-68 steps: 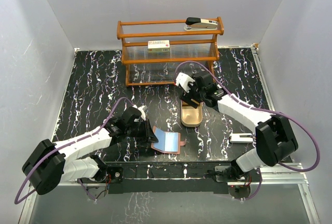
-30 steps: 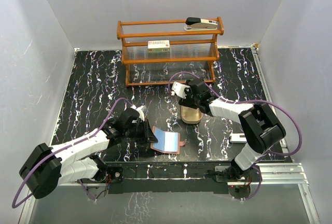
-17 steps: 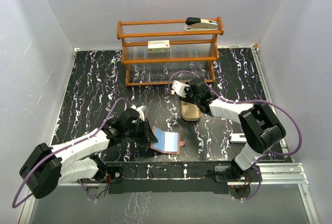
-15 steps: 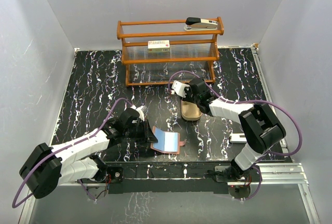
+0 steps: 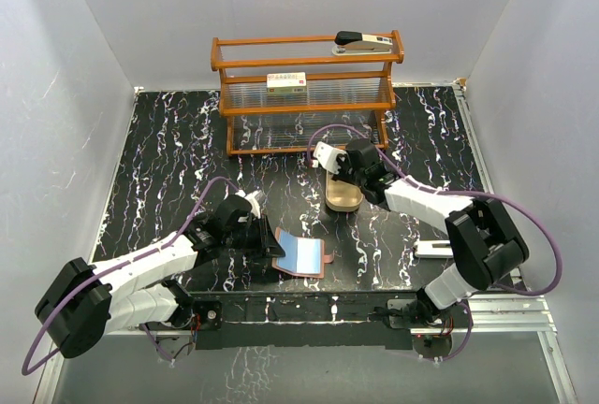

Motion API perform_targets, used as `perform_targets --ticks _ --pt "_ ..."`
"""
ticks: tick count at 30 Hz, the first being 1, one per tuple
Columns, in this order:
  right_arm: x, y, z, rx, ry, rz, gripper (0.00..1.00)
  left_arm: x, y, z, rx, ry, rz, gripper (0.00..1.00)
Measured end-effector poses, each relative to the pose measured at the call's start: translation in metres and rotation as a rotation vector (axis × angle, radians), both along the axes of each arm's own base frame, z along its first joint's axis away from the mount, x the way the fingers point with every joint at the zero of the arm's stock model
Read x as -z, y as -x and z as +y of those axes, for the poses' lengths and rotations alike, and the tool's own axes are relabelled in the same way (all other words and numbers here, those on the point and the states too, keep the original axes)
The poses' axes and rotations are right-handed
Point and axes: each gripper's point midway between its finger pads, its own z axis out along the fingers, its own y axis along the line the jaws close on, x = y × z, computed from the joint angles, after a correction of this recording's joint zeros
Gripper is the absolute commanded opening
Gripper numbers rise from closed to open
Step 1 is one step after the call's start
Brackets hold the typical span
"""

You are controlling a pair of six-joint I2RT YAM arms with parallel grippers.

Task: Put the credit cards into the card holder
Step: Pick up the credit card from the storage box, then insert the credit card into the card holder.

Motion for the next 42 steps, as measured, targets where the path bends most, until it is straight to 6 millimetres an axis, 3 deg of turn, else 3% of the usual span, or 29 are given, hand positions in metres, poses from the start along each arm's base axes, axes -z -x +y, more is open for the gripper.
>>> perform_targets --ticks 8,19,23,27,29,33,36,42 --pt "-0.026 0.014 0.010 -0.023 -0.101 0.028 0.00 -0.005 -0.001 -0.001 -0.009 0.016 -0.004 0.12" --pt "-0.118 0.031 0.045 0.147 -0.625 0.114 0.00 -0.011 -0.004 -0.006 -0.049 0.051 0.014 0.12" --pt "-0.139 0.058 0.052 0.246 -0.857 0.228 0.00 -0.012 -0.006 -0.008 -0.061 0.059 0.018 0.12" --pt "-0.164 0.099 0.062 0.270 -1.128 0.362 0.00 -0.014 -0.011 -0.010 -0.081 0.071 0.009 0.12" --pt "-0.160 0.122 0.065 0.297 -1.236 0.466 0.00 -0.016 -0.013 -0.011 -0.091 0.082 0.004 0.12" --pt "-0.120 0.155 0.074 0.432 -1.302 0.691 0.00 -0.012 -0.013 -0.011 -0.106 0.099 0.005 0.13" --pt "-0.093 0.173 0.079 0.530 -1.288 0.804 0.00 -0.006 -0.011 -0.010 -0.113 0.094 0.020 0.16" --pt "-0.063 0.198 0.088 0.649 -1.267 0.919 0.00 -0.001 -0.012 -0.010 -0.116 0.085 0.030 0.19"
